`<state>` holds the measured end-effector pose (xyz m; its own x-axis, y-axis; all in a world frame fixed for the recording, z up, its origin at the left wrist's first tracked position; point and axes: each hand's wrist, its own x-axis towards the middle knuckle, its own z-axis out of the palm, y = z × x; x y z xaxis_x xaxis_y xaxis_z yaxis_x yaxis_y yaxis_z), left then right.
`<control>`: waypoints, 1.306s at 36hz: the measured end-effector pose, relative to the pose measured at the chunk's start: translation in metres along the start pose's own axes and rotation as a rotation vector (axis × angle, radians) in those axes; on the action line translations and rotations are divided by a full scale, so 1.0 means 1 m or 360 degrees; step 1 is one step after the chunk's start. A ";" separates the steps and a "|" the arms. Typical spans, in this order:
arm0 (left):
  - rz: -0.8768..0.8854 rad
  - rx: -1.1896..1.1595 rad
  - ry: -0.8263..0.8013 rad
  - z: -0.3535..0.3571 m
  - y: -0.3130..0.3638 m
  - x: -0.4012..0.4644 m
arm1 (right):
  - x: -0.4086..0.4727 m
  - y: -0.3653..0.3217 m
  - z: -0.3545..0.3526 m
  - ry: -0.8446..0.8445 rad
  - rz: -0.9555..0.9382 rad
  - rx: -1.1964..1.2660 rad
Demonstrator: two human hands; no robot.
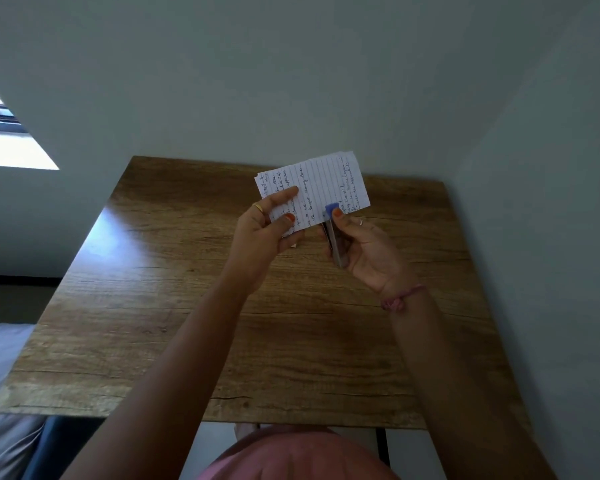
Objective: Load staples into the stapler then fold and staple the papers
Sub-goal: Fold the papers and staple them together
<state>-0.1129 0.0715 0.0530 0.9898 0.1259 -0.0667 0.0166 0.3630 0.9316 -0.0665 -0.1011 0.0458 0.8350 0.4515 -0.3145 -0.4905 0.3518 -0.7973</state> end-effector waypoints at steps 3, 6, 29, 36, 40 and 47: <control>0.0108 -0.0009 -0.0052 -0.001 -0.001 -0.001 | 0.001 0.001 0.000 0.0024 0.0004 0.0018; 0.0273 -0.0092 -0.0123 -0.003 -0.004 -0.002 | 0.001 0.001 0.002 0.0031 0.0012 0.0053; -0.0121 -0.0361 0.0155 0.046 -0.040 -0.004 | 0.008 0.003 0.014 0.0012 -0.0018 0.0072; -0.0114 -0.0478 0.0225 0.046 -0.040 -0.003 | 0.013 0.010 0.012 0.0069 -0.0027 -0.0033; -0.0090 -0.0483 0.0240 0.043 -0.041 -0.002 | 0.014 0.012 0.012 0.0143 -0.0023 -0.0082; -0.0011 -0.0446 0.0269 0.042 -0.039 0.000 | 0.015 0.009 0.015 0.0142 0.0004 -0.0084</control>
<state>-0.1077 0.0186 0.0316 0.9520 0.2652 -0.1531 -0.0394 0.6017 0.7978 -0.0620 -0.0785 0.0415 0.8539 0.3767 -0.3592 -0.4807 0.3059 -0.8218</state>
